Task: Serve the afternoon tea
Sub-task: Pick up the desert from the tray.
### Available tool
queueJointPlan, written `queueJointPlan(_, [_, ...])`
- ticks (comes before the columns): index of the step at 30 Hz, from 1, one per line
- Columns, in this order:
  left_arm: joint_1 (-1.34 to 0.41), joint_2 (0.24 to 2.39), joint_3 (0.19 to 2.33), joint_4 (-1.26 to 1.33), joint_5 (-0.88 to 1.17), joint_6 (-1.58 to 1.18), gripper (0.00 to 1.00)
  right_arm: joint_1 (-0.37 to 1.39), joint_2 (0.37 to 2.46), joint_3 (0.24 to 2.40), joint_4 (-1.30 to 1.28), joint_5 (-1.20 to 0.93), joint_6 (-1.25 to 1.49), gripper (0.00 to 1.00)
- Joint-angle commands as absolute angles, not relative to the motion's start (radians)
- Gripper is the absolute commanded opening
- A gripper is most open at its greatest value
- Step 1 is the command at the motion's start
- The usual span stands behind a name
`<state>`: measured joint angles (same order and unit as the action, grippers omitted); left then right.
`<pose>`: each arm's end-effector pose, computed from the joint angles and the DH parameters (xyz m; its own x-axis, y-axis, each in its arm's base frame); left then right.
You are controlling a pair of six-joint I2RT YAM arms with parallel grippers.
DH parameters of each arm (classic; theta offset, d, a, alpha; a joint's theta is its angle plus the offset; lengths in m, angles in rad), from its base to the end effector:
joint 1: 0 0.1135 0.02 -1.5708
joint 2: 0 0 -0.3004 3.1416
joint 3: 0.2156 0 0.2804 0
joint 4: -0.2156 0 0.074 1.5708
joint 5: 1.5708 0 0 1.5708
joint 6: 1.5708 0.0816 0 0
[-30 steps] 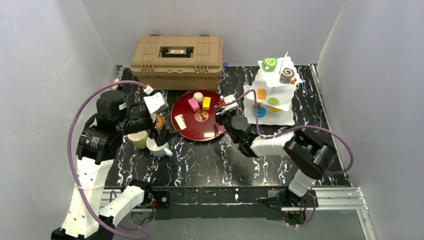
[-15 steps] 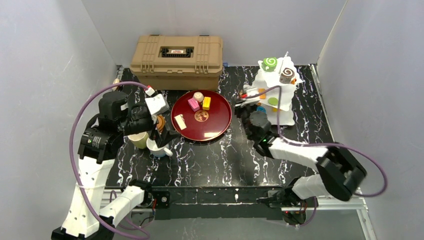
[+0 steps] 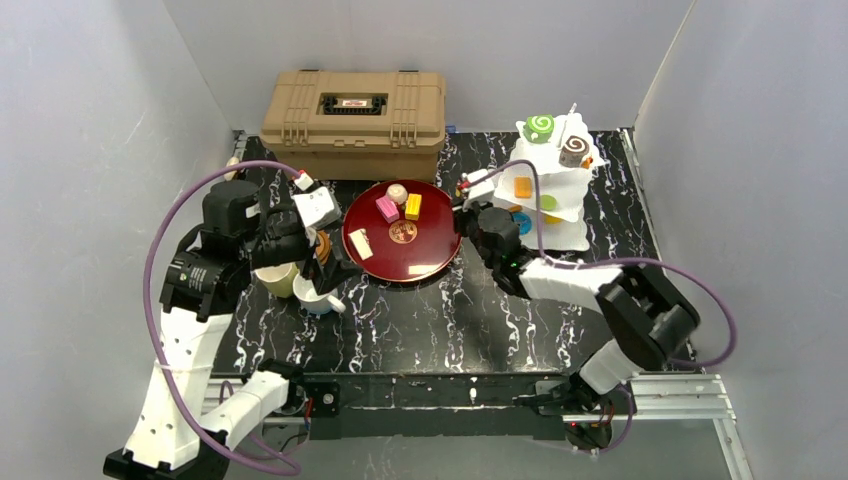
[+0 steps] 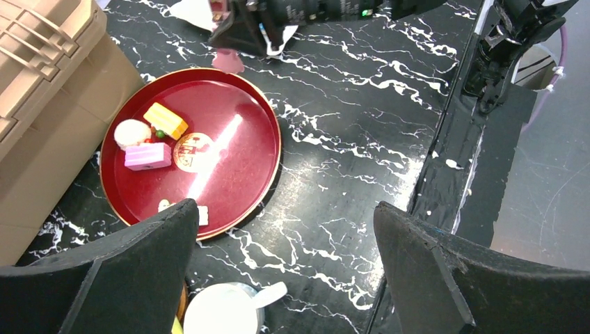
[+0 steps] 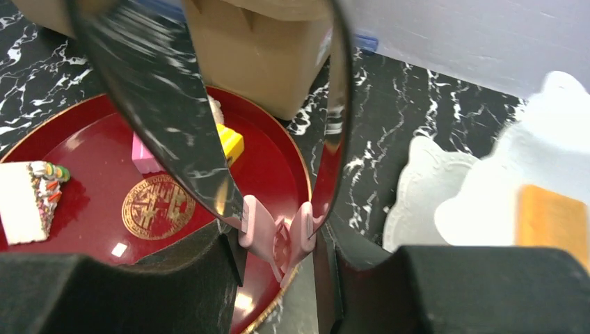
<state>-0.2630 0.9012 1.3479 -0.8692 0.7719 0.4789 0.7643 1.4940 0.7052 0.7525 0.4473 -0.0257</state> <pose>0.1547 -0.1006 0.4671 0.0175 0.3372 -0.9413 0.8930 0.4182 0.1665 0.2987 0.2375 0.2556 -0.0182 -0.0495 -0.9986 -0.3125 0.9490 -0.0414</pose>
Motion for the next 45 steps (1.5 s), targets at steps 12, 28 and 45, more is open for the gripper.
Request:
queueJointPlan(12, [-0.258, 0.886, 1.355, -0.887, 0.761, 0.456, 0.97, 0.804, 1.823, 1.029, 0.876, 0.492, -0.010, 0.48])
queueJointPlan(28, [-0.258, 0.866, 1.342, -0.898, 0.749, 0.475, 0.97, 0.866, 1.951, 1.140, 0.987, 0.558, -0.046, 0.58])
queueJointPlan(45, [-0.258, 0.842, 1.347, -0.919, 0.744, 0.499, 0.97, 0.917, 2.061, 1.163, 1.074, 0.704, -0.103, 0.65])
